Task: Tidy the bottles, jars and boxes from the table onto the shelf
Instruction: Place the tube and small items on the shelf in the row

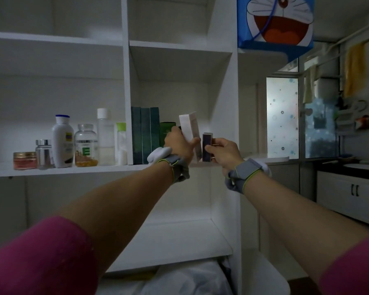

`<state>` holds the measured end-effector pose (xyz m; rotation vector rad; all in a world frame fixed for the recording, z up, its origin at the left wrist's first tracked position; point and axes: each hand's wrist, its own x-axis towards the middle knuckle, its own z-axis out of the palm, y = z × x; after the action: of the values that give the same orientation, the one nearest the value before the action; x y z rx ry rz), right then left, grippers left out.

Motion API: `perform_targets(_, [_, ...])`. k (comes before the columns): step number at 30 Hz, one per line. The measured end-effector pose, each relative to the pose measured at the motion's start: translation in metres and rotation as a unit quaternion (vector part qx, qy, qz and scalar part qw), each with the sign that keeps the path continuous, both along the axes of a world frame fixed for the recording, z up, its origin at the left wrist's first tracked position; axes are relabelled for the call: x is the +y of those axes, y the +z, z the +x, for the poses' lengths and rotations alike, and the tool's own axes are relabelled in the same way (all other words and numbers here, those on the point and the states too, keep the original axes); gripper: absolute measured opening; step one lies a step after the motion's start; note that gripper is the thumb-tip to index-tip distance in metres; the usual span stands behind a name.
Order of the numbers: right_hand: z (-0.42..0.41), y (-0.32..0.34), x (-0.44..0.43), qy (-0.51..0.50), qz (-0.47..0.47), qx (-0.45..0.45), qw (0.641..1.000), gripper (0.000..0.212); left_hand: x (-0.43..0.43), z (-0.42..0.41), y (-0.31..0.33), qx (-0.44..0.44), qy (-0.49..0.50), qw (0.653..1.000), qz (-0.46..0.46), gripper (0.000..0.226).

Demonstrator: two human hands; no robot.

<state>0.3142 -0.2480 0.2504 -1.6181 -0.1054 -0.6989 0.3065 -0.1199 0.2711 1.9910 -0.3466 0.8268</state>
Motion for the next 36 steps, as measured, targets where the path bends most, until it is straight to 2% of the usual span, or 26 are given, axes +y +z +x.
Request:
perform_targets(5, [0.016, 0.002, -0.007, -0.002, -0.019, 0.005, 1.000, 0.027, -0.004, 0.015, 0.005, 0.013, 0.051, 0.997, 0.056, 0.054])
perform_targets(10, [0.030, 0.004, -0.008, 0.005, -0.035, 0.015, 0.999, 0.028, -0.011, 0.023, 0.007, 0.022, 0.114, 0.988, 0.106, 0.059])
perform_targets(16, [0.037, 0.006, -0.004, 0.022, -0.061, 0.024, 0.998, 0.028, -0.012, 0.027, 0.002, 0.025, 0.135, 0.985, 0.104, 0.064])
perform_targets(26, [0.050, 0.003, 0.003, 0.031, -0.054, 0.028, 0.998, 0.030, 0.004, 0.031, -0.028, 0.014, 0.132, 0.985, 0.109, 0.033])
perform_targets(36, [0.065, 0.007, 0.005, 0.002, -0.082, 0.038, 0.996, 0.027, 0.009, 0.049, -0.033, 0.058, 0.181, 0.973, 0.135, 0.041])
